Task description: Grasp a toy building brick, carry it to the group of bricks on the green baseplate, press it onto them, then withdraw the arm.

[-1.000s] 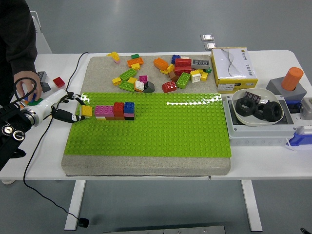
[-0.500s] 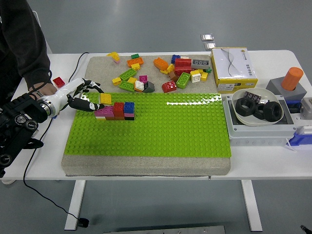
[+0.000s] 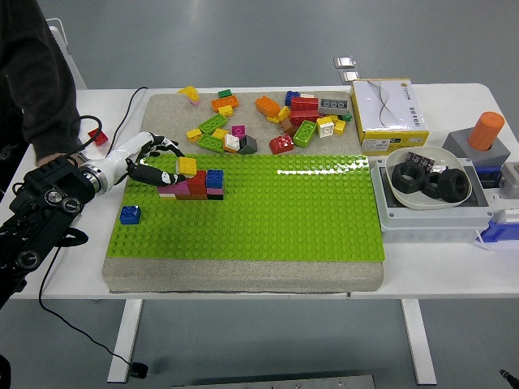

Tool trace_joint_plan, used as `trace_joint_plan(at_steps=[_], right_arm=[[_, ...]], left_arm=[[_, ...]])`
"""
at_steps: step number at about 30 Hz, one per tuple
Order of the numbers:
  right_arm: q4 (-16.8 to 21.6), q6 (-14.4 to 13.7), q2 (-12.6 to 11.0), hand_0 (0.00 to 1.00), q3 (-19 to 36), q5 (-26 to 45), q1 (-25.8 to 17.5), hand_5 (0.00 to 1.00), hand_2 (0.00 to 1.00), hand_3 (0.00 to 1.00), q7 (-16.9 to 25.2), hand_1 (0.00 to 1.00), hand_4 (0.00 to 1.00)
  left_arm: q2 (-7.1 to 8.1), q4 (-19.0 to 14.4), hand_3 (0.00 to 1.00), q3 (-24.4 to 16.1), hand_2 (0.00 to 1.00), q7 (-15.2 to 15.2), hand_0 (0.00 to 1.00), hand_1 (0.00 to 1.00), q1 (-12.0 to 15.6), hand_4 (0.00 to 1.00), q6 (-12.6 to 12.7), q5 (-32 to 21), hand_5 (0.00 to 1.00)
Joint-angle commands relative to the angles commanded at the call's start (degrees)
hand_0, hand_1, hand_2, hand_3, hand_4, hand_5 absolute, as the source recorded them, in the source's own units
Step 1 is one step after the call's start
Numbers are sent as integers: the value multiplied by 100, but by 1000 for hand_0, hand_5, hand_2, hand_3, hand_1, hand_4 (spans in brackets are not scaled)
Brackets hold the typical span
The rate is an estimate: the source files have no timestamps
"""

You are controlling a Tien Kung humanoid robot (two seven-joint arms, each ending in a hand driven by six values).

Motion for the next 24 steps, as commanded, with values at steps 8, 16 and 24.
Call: trace_joint_plan(at_steps=[8,16,24], right_arm=[[0,0,2,518,-18,0,4,968,611,790,4,619,852],[0,-5,10,518,-40,0,3,971,611,791,7,619,854],[0,-8,14,518,-49,0,6,970,610,791,8,619,853]], left_arm=[[-3,78,488,7,900,-10,934,930,2,818,19,30,2],[-15,116,487,15,900,-10,933,929,11,816,24,63,2],[-20,113,488,59,898,-12,933,929,14,816,33,83,2]])
